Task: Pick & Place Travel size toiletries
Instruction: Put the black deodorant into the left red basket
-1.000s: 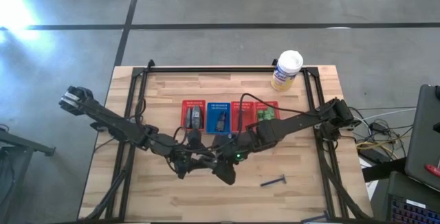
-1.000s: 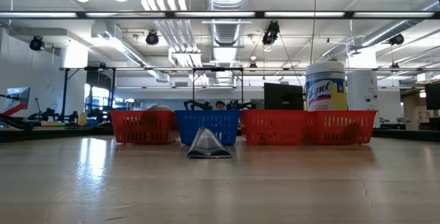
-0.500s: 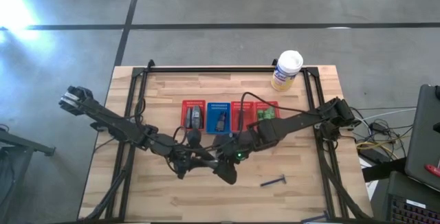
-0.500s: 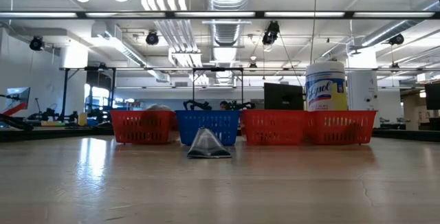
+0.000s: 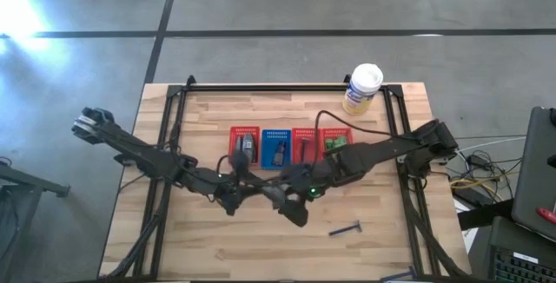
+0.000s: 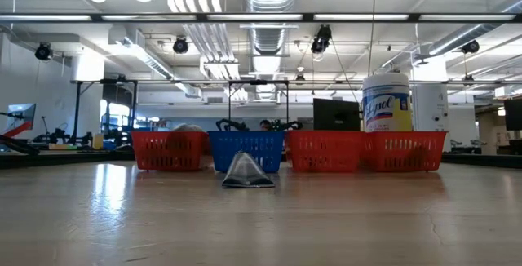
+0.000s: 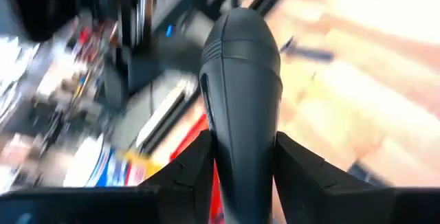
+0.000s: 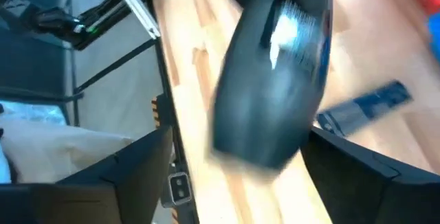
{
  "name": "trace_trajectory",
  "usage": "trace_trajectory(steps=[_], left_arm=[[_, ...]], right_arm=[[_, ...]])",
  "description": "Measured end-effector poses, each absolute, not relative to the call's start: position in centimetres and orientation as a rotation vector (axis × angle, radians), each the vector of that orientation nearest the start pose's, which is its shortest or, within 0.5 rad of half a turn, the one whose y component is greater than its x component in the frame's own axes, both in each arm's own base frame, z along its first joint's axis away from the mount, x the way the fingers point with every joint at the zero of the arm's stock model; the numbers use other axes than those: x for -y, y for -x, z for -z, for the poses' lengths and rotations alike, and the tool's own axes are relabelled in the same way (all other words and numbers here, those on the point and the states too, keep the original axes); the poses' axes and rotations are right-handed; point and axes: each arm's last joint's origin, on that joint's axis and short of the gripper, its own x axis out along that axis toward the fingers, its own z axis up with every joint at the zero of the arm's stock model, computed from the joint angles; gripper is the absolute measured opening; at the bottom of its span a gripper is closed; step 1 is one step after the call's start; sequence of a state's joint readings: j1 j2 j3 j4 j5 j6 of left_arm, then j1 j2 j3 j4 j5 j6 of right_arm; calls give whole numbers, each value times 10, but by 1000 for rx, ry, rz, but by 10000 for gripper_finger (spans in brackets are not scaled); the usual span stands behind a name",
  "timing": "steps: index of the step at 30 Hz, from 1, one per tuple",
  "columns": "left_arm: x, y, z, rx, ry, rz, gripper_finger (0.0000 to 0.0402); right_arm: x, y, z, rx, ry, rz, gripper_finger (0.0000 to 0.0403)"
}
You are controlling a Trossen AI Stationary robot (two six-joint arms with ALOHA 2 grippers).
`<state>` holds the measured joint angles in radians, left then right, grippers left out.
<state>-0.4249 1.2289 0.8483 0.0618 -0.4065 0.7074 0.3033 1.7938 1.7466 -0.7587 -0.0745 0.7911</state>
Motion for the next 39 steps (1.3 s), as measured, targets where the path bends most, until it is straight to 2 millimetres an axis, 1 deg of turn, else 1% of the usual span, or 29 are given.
trace_trajectory(steps=[3,6,9,11,13,15,17,21,22,24,28,32,34,39], left_arm=[[94,-245,-283,-390,-810,17,125],[86,-235,-270,-534,-745,-120,124],[78,-223,-252,-599,-640,-243,122],[71,-215,-237,-625,-599,-338,122],[61,-209,-222,-661,-567,-408,121],[51,-206,-211,-677,-470,-478,121],[41,-206,-208,-661,-276,-531,121],[23,-206,-217,-522,355,-616,121],[20,-204,-219,-477,485,-647,121],[18,-198,-220,-403,658,-700,121],[13,-186,-208,-323,911,-800,121],[12,-182,-193,-252,1124,-847,121],[12,-181,-190,-231,1157,-862,121],[10,-179,-184,-210,1112,-927,121]], right_arm=[[-116,-362,-349,-887,-636,53,332],[-112,-344,-361,-851,-610,188,349],[-111,-327,-370,-819,-587,316,360],[-111,-319,-373,-792,-581,373,363],[-112,-314,-376,-771,-583,411,363],[-111,-312,-378,-756,-598,434,363],[-111,-311,-378,-755,-609,441,363],[-112,-314,-375,-758,-621,453,363],[-112,-315,-374,-761,-621,455,363],[-114,-315,-372,-766,-619,456,363],[-116,-319,-368,-779,-604,457,363],[-118,-323,-362,-793,-569,460,363],[-118,-325,-359,-794,-557,471,363],[-119,-329,-354,-802,-529,478,363]])
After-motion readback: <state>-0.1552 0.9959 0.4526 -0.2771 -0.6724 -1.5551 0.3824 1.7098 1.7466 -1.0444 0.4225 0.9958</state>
